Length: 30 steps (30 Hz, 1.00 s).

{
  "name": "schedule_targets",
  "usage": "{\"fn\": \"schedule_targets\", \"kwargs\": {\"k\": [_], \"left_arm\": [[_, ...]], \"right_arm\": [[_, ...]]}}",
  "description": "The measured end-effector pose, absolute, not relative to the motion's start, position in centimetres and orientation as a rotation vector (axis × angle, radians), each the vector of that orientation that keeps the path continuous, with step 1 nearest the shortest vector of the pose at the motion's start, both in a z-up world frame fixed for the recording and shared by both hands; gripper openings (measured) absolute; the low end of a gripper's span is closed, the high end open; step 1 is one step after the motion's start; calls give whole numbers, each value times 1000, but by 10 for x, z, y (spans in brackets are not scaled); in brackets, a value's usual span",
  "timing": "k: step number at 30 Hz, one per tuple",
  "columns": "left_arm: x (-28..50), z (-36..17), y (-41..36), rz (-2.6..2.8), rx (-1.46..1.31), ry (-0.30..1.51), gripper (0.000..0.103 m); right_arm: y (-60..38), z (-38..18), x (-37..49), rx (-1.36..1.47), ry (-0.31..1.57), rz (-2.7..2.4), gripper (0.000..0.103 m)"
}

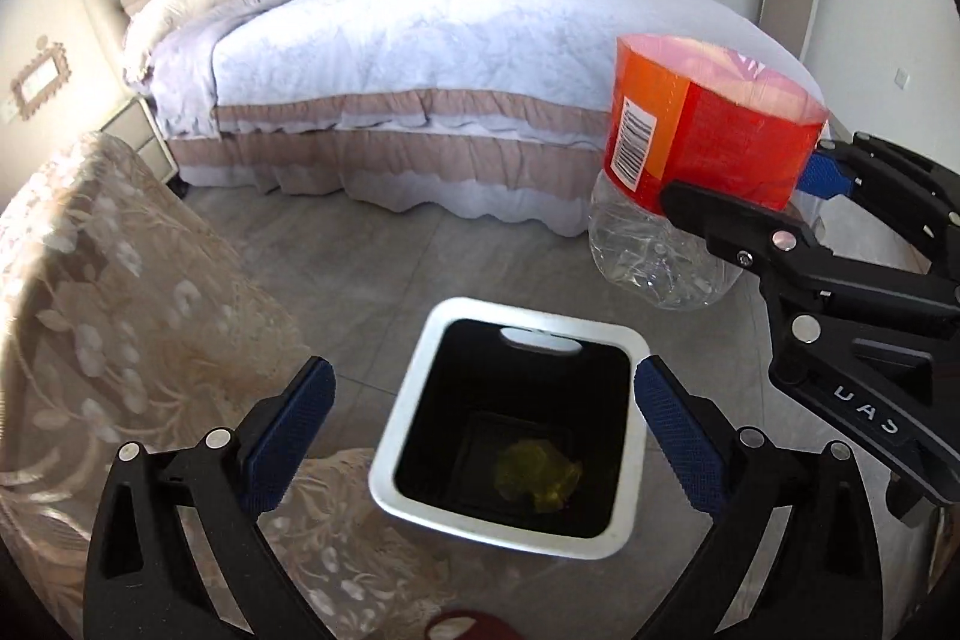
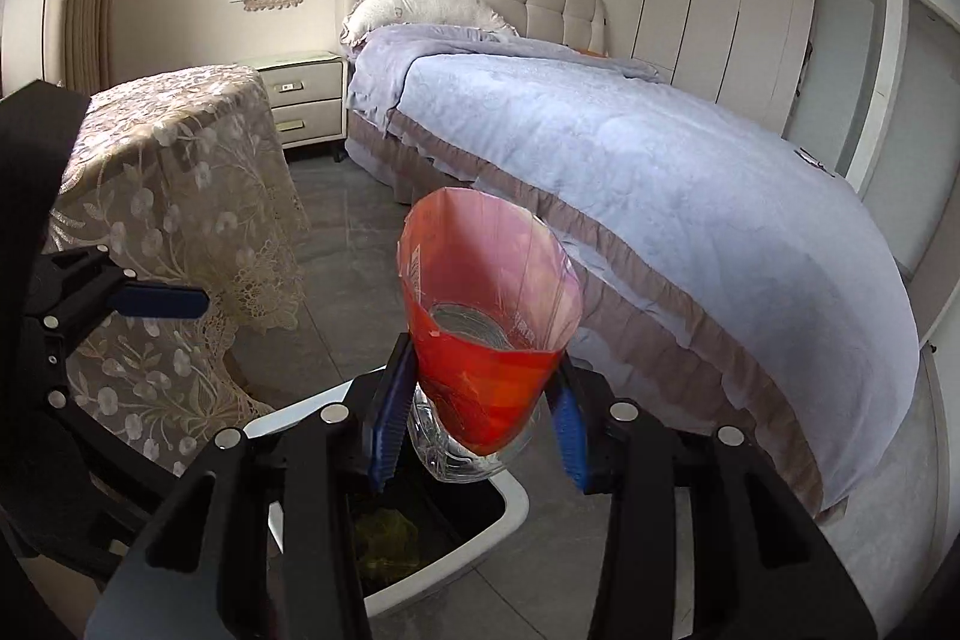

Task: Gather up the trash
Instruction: 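Open left tool over the bin while right tool releases the cup bottle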

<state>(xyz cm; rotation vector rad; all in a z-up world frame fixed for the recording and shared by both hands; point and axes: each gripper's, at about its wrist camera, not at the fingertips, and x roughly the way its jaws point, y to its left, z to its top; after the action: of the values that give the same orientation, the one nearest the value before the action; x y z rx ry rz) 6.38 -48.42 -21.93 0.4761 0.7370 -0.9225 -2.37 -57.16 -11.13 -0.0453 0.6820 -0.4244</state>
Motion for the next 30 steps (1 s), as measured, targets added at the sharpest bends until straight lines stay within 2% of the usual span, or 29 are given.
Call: {"fn": "schedule_targets", "kwargs": {"k": [6,12,13,14,15,19,30], "left_arm": [[77,-192,-458,-774,469,666,98],[88,-176,-431,-727,383,678,98],[89,-174,-429,-730,375,684,98],[90,-173,-427,-735,373,694,98],[90,-172,-426,-736,376,706,98],[87,-164,-420,-738,361,700,98],[71,-106,-360,-696,240,604,98]], "right_arm": [[-573,-126,-17,-1,694,-377,44],[-566,-161,-2,6,800,-323,47],[-564,-165,1,-5,821,-312,53],[-561,-170,5,-22,848,-303,85],[-559,-172,7,-46,855,-300,97],[-554,-160,4,-83,818,-309,99],[-537,-51,-27,12,459,-241,99]]}}
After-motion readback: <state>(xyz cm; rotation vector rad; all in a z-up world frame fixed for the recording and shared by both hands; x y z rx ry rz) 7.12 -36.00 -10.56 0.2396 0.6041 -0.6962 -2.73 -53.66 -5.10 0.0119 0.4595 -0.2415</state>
